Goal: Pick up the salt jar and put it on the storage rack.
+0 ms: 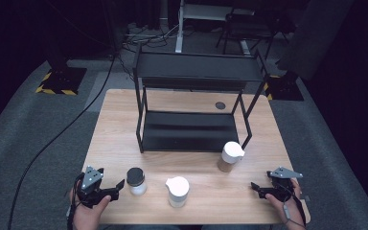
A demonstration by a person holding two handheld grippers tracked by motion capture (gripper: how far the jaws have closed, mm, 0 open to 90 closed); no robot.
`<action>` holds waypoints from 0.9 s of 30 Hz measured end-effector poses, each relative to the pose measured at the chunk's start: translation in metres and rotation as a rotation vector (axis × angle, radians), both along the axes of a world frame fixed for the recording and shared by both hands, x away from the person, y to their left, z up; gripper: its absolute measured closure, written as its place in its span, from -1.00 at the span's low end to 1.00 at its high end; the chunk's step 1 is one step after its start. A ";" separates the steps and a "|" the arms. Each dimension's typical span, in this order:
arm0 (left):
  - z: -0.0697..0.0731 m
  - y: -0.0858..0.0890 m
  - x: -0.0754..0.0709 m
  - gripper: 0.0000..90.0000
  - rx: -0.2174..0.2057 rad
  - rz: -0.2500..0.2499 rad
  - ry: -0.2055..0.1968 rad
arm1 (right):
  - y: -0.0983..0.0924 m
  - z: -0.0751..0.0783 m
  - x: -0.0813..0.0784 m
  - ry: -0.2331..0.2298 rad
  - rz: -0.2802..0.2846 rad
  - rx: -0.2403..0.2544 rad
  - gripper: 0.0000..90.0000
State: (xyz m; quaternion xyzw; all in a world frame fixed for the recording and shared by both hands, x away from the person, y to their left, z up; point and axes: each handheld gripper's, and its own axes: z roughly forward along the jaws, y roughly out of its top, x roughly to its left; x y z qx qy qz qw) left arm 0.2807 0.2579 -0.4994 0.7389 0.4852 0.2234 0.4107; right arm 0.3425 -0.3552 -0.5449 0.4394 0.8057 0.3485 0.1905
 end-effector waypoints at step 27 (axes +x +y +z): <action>0.031 -0.017 -0.012 -0.79 0.006 0.016 -0.019 | 0.000 0.000 0.000 0.000 -0.004 0.000 -0.78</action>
